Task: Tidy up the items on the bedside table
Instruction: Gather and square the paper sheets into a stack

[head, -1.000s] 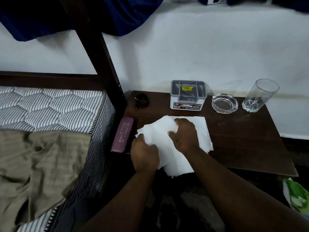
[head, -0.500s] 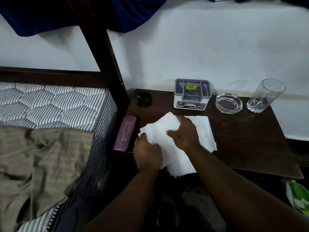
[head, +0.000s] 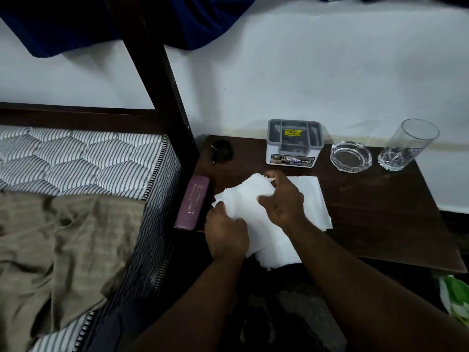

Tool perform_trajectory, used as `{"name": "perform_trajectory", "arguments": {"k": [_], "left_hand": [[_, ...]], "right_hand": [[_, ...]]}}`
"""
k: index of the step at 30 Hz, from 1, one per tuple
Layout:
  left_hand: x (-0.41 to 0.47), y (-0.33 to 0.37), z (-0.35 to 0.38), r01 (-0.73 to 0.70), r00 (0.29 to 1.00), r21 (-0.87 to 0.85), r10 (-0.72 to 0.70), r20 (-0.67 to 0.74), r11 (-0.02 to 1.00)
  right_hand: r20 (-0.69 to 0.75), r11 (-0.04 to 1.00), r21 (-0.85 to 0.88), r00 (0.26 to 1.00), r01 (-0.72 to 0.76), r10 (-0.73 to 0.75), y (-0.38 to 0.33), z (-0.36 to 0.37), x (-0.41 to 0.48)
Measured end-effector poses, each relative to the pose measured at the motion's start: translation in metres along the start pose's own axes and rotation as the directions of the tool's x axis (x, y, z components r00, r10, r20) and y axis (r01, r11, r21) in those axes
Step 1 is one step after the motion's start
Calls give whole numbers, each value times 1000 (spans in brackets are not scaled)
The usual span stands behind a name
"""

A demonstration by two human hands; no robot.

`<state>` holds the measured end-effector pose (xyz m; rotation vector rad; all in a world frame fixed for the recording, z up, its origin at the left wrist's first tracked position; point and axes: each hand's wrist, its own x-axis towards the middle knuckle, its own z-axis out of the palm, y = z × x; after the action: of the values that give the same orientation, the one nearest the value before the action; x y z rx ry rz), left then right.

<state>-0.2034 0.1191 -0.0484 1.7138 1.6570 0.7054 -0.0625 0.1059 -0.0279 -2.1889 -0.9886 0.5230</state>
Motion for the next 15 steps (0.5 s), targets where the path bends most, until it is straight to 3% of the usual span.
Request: {"name": "perform_trajectory", "arguments": {"k": [4,9,15], "left_hand": [[2,-2,2,11,1000,-12,-11,3,1000],[3,-4,2,32,999,-47,-31,7,998],[-5,7,1,59,994,-35,-62,-88,998]], "right_hand": [[63,999,-32,998,3,-1,6,2,4],[68,986,23,984,164,-165,10,-4,-5],[106,969,122,968,215,-228,19,-23,-13]]}}
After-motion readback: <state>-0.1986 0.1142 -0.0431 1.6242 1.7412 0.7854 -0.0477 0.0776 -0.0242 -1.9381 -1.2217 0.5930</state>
